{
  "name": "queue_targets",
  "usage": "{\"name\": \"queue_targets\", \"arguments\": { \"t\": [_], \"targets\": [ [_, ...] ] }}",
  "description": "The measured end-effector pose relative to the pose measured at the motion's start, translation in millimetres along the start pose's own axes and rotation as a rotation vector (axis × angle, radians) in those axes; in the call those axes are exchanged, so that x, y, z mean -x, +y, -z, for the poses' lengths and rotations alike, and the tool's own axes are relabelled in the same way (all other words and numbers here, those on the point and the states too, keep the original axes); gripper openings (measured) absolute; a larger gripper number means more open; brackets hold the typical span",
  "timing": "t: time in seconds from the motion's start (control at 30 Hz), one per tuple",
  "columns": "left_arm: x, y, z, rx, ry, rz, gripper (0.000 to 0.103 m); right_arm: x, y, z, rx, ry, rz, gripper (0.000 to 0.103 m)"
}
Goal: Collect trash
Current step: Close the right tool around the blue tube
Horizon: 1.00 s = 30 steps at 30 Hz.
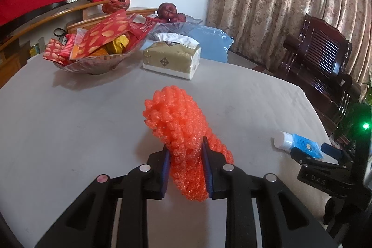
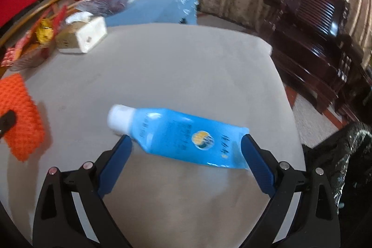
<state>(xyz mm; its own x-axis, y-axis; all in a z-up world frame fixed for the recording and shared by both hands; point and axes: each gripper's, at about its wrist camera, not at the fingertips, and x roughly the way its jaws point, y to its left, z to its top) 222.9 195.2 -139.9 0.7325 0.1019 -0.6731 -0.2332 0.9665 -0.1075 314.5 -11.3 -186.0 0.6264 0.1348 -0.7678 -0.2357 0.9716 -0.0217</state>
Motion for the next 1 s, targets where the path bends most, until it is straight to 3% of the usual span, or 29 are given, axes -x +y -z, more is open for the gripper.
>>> {"name": "queue_targets", "arguments": {
  "t": [0.13,0.23,0.4,0.7,0.87,1.0],
  "targets": [
    [0,-1,0,-0.002,0.004,-0.002,0.025,3,17,-8,0.036,-0.043,-0.04,0.092],
    [0,2,0,-0.007,0.001,-0.011,0.025,-1,26,-18,0.053,-0.051,-0.023,0.092],
    [-1,7,0,0.006,0.006,-0.019,0.025,-16,31,-24,0.063,-0.004,0.024,0.092],
    [-3,4,4,0.017,0.014,-0.013,0.025,-5,9,0,0.053,0.05,0.058,0.091],
    [-5,-3,5,0.009,0.015,0.002,0.026,10,-11,23,0.067,0.082,0.122,0.091],
    [-9,-13,7,-0.008,0.022,0.014,0.026,22,-19,28,0.076,0.049,0.14,0.091]
  ]
}}
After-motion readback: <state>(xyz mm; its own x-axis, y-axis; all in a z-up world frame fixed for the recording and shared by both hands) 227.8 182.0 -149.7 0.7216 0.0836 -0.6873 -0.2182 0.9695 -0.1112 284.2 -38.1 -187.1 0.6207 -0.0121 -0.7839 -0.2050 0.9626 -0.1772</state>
